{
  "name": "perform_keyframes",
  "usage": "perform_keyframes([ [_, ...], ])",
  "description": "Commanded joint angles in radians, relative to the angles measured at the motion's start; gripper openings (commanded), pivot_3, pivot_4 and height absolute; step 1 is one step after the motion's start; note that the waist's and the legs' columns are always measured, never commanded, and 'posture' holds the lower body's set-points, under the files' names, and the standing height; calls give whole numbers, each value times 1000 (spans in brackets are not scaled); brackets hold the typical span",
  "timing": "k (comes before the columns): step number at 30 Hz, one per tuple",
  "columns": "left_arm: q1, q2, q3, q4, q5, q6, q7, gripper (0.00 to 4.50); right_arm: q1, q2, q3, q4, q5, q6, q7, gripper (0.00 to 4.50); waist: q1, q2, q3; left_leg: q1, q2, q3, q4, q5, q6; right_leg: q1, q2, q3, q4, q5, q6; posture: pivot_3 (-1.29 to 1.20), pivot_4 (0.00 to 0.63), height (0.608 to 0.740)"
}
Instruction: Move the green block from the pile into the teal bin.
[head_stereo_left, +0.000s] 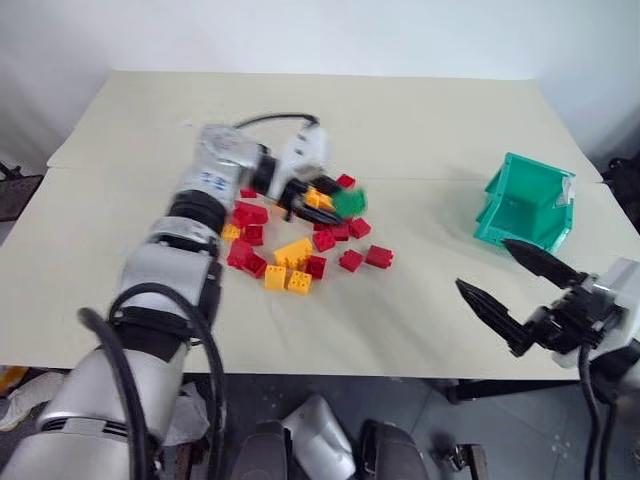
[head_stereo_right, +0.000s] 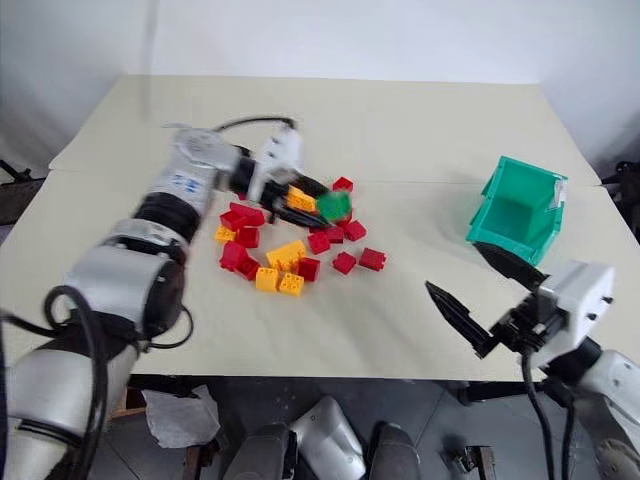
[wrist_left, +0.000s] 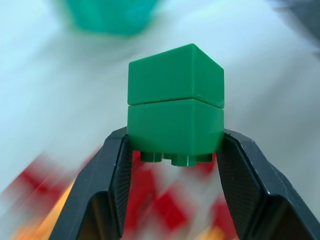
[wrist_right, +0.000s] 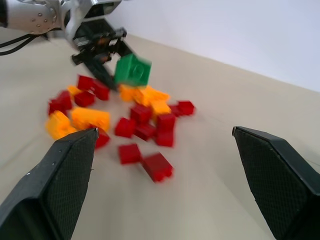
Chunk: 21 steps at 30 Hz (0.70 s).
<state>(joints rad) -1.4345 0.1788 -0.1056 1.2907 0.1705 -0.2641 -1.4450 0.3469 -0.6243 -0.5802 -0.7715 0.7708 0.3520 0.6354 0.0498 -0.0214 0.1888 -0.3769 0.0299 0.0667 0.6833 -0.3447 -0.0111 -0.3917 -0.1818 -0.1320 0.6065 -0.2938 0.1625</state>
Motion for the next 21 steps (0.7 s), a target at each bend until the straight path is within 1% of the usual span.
perform_keyframes([
  [1,29,-134,-64,-19,41,-16,86,2160,93,30,-102,-62,33,-18,-4,4500,1,0,0,0,0,0,0,0,0,0,0,0,0,0,0,0,150,740],
  [2,41,-168,-77,-17,50,-17,124,2160,120,41,-120,-70,38,-23,-7,4500,0,0,0,0,0,0,0,0,0,0,0,0,0,0,0,0,150,740],
  [4,53,-207,-84,-14,51,0,177,2160,167,59,-148,-83,40,-32,-2,4500,-9,0,0,0,0,1,0,0,0,-1,0,1,-1,0,0,0,150,740],
  [8,67,-259,-103,-8,62,15,247,2160,251,109,-173,-125,49,-52,-7,4500,-22,0,0,1,1,1,0,0,0,-1,0,1,0,0,0,0,150,740],
  [10,73,-272,-106,-6,61,32,264,2875,276,127,-166,-141,45,-62,-13,4500,-23,0,0,1,1,1,0,0,0,0,0,2,0,0,0,0,150,740],
  [13,83,-280,-91,-11,37,40,227,3675,280,141,-145,-142,35,-65,-31,4500,-22,0,0,1,0,1,0,0,1,0,0,2,0,0,-1,0,150,740],
  [15,86,-281,-82,-15,28,44,227,4340,274,145,-128,-135,24,-67,-43,4500,-22,1,0,1,1,1,0,0,1,0,0,2,0,0,-1,0,150,740],
  [16,87,-279,-85,-17,32,34,236,4455,267,148,-116,-131,17,-69,-49,4500,-22,1,0,1,0,1,0,0,1,-1,0,2,0,0,-1,0,150,740],
  [19,90,-276,-79,-22,26,15,251,4455,250,150,-83,-127,-4,-68,-63,4500,-22,1,0,1,0,1,0,0,1,0,0,2,0,0,-1,0,150,740],
  [21,89,-270,-48,-27,-5,8,247,4455,232,140,-65,-123,-13,-61,-72,4500,-22,1,0,1,0,1,0,0,1,0,0,2,0,0,-1,0,150,740],
])
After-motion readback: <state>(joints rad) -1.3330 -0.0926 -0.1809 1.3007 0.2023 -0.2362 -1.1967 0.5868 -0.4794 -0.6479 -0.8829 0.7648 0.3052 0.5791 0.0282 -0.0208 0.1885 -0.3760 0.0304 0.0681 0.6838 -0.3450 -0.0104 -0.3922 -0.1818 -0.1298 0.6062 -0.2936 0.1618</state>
